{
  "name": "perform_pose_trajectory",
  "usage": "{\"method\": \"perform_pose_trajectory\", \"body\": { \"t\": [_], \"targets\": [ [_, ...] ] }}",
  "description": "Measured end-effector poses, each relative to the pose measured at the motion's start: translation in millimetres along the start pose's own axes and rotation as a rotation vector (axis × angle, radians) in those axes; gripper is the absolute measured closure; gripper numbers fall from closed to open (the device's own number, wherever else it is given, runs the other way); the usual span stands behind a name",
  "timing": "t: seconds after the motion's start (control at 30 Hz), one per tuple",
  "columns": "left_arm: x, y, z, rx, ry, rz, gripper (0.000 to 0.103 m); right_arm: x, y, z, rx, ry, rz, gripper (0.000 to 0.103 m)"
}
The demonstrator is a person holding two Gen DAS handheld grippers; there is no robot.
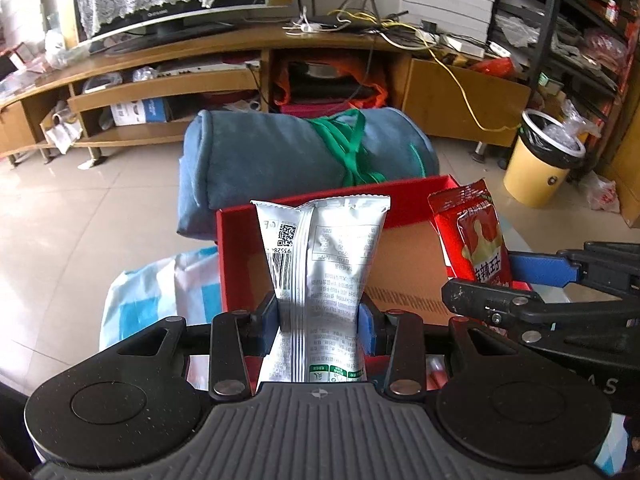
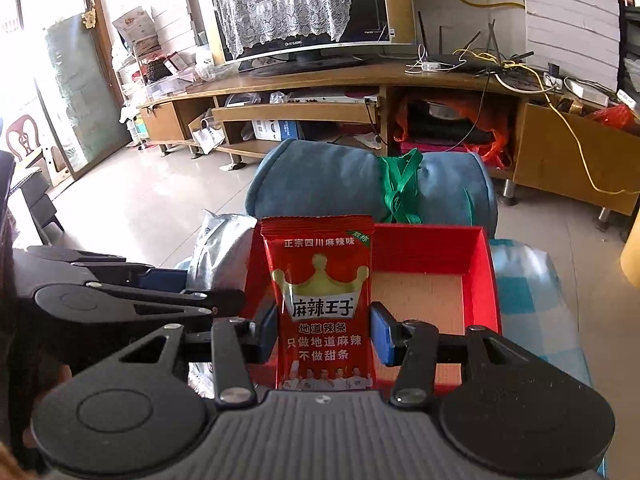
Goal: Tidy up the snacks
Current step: 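Lift both packets and carry them over the red box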
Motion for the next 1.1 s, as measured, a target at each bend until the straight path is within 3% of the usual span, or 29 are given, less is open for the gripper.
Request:
{"method": "perform_pose_trajectory", "body": {
  "t": [0.6, 1.1],
  "targets": [
    [-19, -1, 38, -0.087, 0.018, -0.009, 0.055, -21, -35, 41, 0.042, 0.015, 0.026, 0.061],
    [-24, -1, 56, -0.108, 0.044, -0.03, 0.055, -19, -45, 63, 0.057, 0.043, 0.041, 0.061]
  ]
}}
Point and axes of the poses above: each gripper's, at about its wrist camera, not at the fingertips, and z roughly the way its jaws point, y to its left, x to its underside, the point moved 9 cm from there along z, roughly the way its jaws point, and after that the axes turned 10 degrees about -x, right-handed, at the moved point
